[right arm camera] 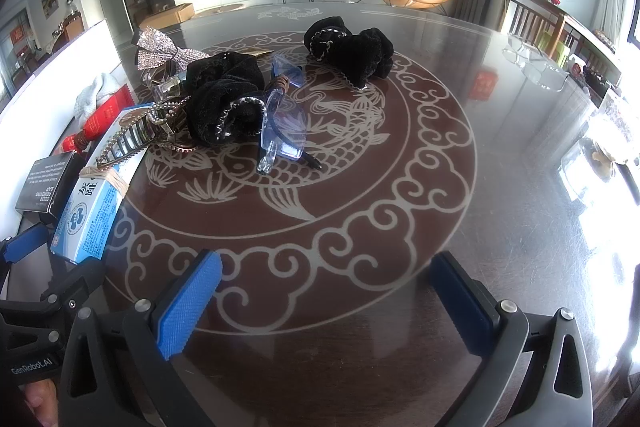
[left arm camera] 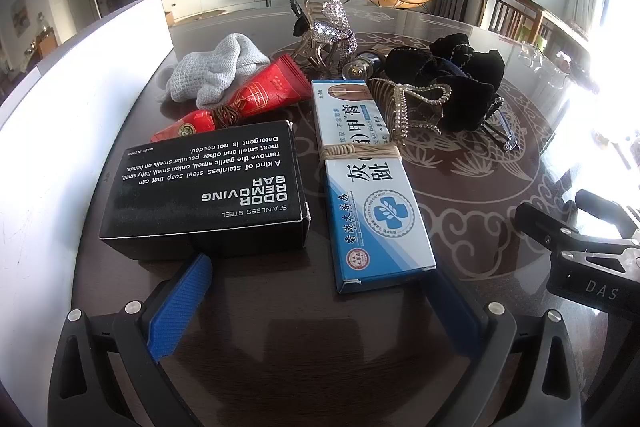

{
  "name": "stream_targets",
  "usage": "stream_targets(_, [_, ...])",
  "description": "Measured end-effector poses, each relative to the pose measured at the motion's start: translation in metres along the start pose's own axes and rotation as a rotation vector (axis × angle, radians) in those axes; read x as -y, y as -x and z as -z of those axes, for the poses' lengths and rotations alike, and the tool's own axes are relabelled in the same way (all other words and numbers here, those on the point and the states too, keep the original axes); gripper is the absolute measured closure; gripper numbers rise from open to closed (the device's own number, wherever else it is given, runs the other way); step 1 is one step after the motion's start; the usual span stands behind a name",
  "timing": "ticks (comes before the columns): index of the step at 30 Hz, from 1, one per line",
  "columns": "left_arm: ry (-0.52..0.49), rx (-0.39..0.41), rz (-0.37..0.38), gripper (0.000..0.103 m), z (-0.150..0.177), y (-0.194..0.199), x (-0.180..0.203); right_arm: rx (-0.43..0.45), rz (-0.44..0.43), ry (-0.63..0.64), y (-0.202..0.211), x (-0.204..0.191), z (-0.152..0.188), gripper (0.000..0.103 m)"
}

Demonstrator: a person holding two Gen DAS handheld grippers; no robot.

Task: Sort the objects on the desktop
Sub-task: 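Grasp the black ODOR REMOVING BAR box with the left gripper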

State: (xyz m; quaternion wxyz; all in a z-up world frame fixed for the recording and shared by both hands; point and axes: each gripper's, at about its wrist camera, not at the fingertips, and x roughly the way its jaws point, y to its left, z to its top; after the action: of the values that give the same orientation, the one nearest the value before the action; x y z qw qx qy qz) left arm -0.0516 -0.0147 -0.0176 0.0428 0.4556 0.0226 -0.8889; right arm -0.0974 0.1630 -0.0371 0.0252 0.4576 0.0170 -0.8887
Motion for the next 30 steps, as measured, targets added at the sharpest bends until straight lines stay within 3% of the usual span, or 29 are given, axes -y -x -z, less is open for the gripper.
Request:
stream_targets(8, [0.0, 0.0, 0.0, 0.0, 0.0, 0.0, 0.0, 0.0, 0.0, 0.0, 0.0, 0.0, 0.0, 0.0])
stream_targets(13, [-0.067, -0.029, 0.04, 0.0, 0.021, 0.017, -0.006, 0.0, 0.0, 0.001, 0.0, 0.0, 0.0, 0.0])
stream_targets(16, [-0.098, 0.026, -0.001, 0.0, 0.03, 0.039, -0.014, 0.0, 0.0, 0.001, 0.0, 0.0, 0.0, 0.0])
stream_targets(21, [-0.071, 0.169, -0.124, 0.0, -0.024, 0.059, -0.03, 0.0, 0.0, 0.001, 0.0, 0.0, 0.0, 0.0])
stream_targets(23, [-0.035, 0.162, -0.176, 0.0, -0.048, 0.043, -0.04, 0.0, 0.0, 0.002, 0.0, 0.0, 0.0, 0.0])
stream_targets(25, [-0.002, 0.101, -0.215, 0.0, -0.064, 0.018, -0.05, 0.0, 0.0, 0.002, 0.0, 0.0, 0.0, 0.0])
stream_targets(27, [0.024, 0.048, -0.198, 0.0, -0.071, -0.002, -0.056, 0.0, 0.0, 0.001, 0.0, 0.0, 0.0, 0.0])
stream_targets(28, [0.056, 0.077, -0.162, 0.0, -0.071, -0.001, -0.062, 0.0, 0.0, 0.001, 0.0, 0.0, 0.0, 0.0])
stream_targets(30, [0.092, 0.034, -0.092, 0.0, -0.072, -0.002, -0.067, 0.0, 0.0, 0.001, 0.0, 0.0, 0.0, 0.0])
